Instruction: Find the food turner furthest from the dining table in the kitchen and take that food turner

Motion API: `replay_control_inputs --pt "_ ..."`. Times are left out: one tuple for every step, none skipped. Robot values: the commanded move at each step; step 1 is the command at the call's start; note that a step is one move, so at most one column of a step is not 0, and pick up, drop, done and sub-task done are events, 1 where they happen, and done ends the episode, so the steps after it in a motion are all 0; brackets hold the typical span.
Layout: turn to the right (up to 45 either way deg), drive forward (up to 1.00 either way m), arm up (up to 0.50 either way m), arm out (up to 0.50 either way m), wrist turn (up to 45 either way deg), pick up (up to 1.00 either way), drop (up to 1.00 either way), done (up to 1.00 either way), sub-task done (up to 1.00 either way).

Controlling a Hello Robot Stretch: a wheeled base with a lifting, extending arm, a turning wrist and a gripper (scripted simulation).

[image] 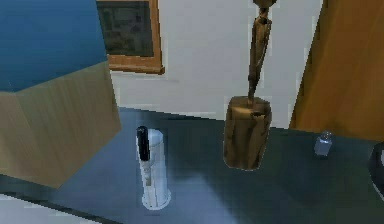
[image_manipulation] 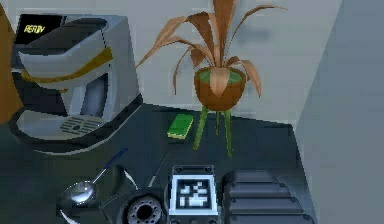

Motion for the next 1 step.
replay_control_inputs --pt "0.0 0.00 0.00 0.00 15.0 0.00 0.00 0.00 0.00"
